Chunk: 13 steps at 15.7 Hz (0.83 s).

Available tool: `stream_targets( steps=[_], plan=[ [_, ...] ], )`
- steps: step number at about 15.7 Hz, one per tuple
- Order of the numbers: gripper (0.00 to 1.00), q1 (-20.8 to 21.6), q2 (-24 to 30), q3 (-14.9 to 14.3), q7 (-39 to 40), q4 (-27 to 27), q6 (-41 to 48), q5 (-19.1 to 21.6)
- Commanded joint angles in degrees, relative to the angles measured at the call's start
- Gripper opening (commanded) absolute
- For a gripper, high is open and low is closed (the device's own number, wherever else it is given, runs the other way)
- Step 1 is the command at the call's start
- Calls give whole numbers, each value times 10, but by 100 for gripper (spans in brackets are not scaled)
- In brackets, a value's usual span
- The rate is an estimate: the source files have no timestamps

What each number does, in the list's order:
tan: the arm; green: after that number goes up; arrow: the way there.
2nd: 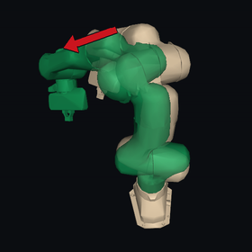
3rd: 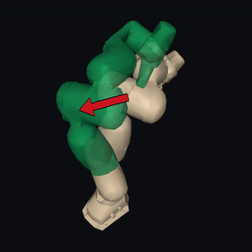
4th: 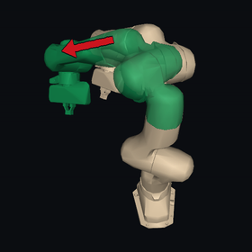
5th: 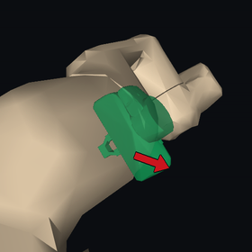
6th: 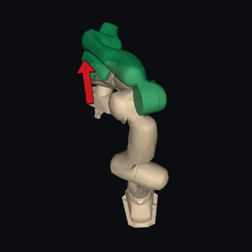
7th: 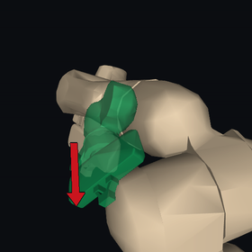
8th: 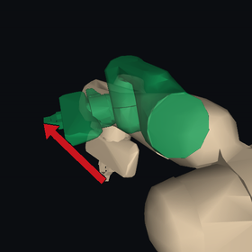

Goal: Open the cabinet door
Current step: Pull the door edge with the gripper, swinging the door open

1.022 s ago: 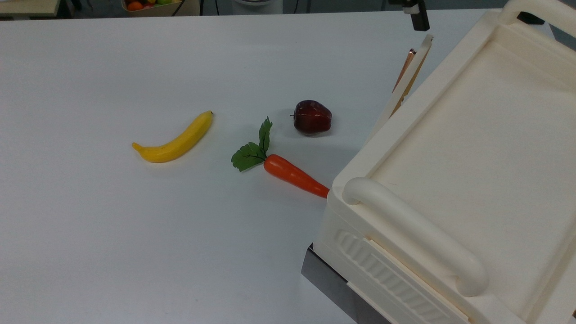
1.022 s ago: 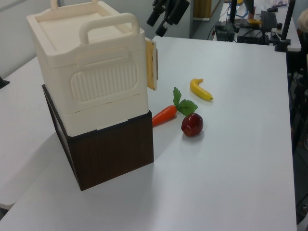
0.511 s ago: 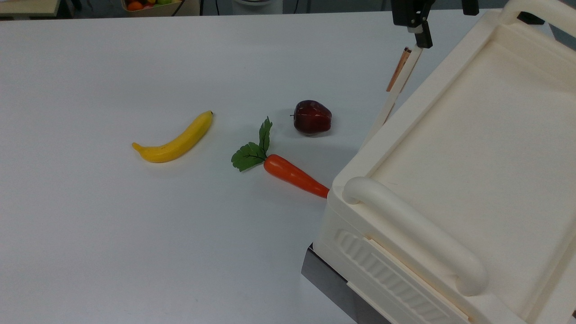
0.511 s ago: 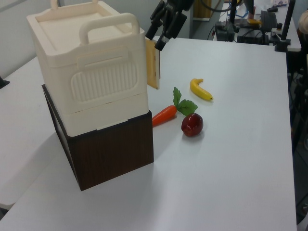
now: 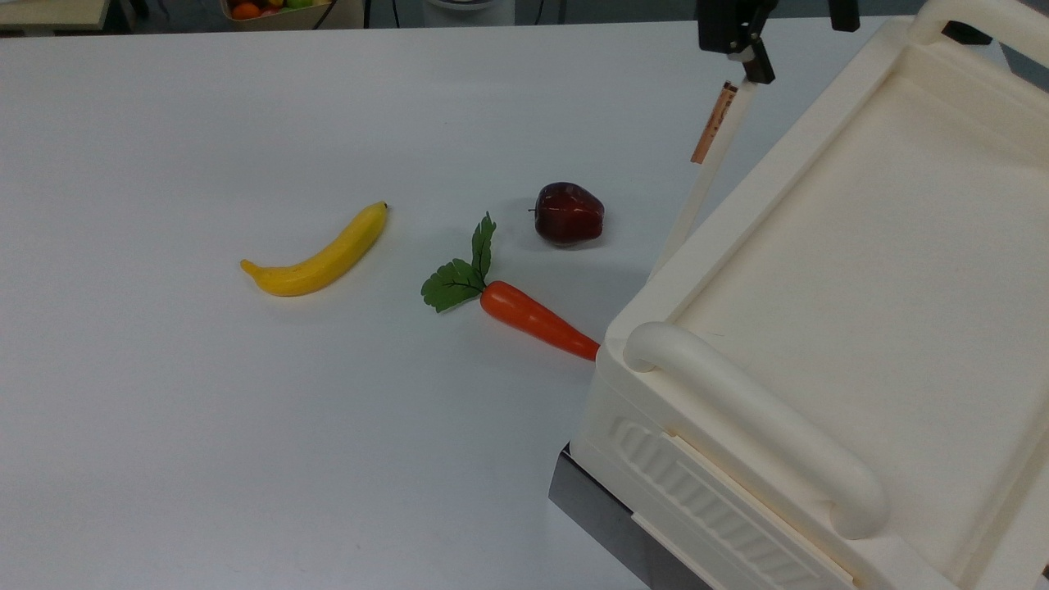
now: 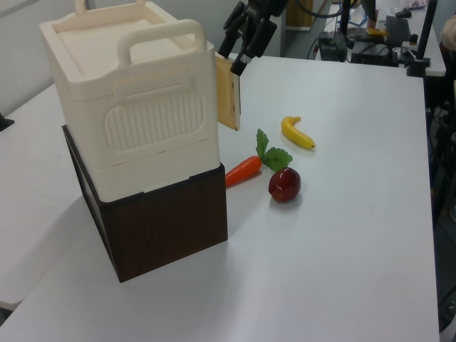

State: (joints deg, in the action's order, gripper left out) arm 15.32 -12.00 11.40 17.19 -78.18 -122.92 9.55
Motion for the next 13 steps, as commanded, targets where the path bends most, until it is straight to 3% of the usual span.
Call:
stream_targets(
  steps=[1, 13],
  plan=[
    [100, -17, 23, -7, -4, -14, 56, 14],
    [100, -3, 32, 1, -61, -18, 52, 9]
  ],
)
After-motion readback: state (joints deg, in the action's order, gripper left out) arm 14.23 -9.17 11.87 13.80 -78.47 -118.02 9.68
